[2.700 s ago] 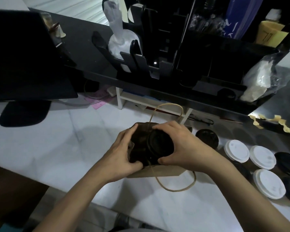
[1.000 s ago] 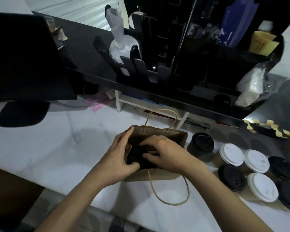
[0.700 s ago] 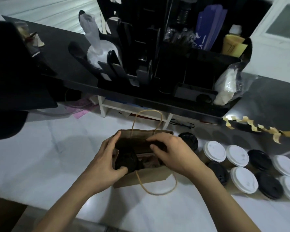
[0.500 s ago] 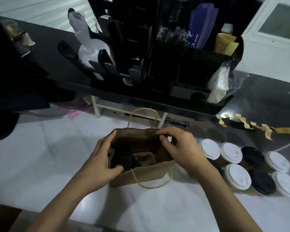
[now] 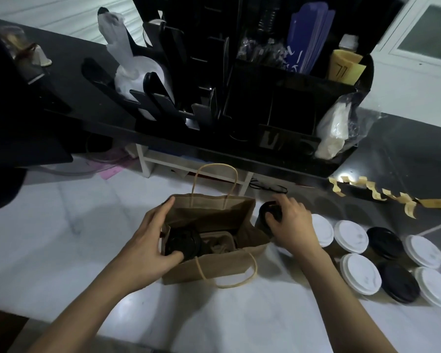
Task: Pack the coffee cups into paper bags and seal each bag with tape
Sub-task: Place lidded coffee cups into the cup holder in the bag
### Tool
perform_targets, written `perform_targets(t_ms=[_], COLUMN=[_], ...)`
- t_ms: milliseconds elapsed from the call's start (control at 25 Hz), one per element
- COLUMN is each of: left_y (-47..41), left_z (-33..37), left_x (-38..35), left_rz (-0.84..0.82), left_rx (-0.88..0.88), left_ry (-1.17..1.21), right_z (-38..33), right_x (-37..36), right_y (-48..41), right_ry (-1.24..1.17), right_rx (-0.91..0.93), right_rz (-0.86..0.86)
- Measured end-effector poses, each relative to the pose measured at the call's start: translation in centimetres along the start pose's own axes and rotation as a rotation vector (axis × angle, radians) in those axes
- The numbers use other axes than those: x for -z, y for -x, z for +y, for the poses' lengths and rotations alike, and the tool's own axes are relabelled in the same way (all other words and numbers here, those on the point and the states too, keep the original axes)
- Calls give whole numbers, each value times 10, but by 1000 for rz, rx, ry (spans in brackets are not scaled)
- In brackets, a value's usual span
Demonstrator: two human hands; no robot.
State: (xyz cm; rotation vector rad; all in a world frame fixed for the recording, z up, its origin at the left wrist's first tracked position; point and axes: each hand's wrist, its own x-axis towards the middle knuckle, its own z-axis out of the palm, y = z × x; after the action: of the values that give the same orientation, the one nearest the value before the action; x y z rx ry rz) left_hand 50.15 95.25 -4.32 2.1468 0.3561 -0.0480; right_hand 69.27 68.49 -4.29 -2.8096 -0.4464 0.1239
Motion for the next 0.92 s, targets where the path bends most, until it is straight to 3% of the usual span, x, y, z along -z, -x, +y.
perform_targets(t_ms=[200,560,920], left_y=[1,2,1], left_z=[2,3,3], left_x=[1,2,3], left_rz=[-9,-6,-18], left_rx=[7,10,5], left_ry=[3,11,-2], right_z=[10,19,-14], right_x=[-16,-28,23], right_y=[-10,-19,13], right_ry=[122,110,-179], right_rx=[-78,-109,-58], right_rz=[-56,-116,15])
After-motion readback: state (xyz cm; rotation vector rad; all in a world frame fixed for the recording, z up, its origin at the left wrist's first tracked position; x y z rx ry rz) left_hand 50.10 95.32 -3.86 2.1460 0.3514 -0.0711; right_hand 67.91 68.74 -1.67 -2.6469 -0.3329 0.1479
